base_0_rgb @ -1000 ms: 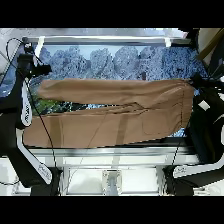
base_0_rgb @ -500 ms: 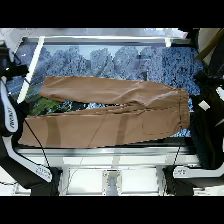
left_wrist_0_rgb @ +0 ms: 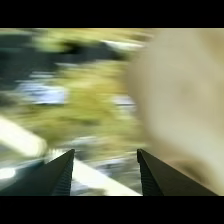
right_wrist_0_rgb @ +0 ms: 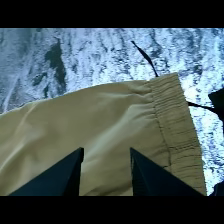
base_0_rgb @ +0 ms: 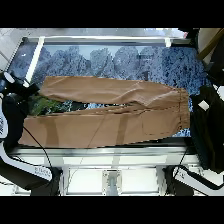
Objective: Fold the clothes and pants, and hang the long-sleeved shirts on hangers.
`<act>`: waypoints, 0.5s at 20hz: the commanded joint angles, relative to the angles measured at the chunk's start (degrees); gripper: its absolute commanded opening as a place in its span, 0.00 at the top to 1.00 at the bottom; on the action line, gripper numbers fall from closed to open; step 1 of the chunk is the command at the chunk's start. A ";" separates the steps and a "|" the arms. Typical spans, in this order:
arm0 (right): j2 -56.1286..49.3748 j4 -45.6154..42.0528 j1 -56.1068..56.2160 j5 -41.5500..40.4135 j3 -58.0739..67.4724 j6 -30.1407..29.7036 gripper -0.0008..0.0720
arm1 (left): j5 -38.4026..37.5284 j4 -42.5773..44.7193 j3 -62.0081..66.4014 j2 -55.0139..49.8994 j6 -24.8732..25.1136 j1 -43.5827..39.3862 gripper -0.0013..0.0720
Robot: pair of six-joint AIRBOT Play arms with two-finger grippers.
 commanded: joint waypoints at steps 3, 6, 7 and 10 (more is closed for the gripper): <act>3.91 2.62 3.39 2.99 0.04 -0.39 0.52 | 9.64 -21.16 -2.71 -4.42 9.86 0.37 0.40; 3.87 4.61 4.83 4.07 0.02 -0.39 0.52 | 13.49 -21.66 -2.71 -5.11 9.86 0.22 0.40; 3.85 4.57 5.49 4.15 0.02 -0.39 0.52 | 13.60 -21.53 -2.71 -5.22 9.88 0.22 0.40; 3.85 4.57 6.88 3.93 0.02 -0.37 0.52 | 12.94 -21.09 -2.71 -5.86 9.86 0.22 0.40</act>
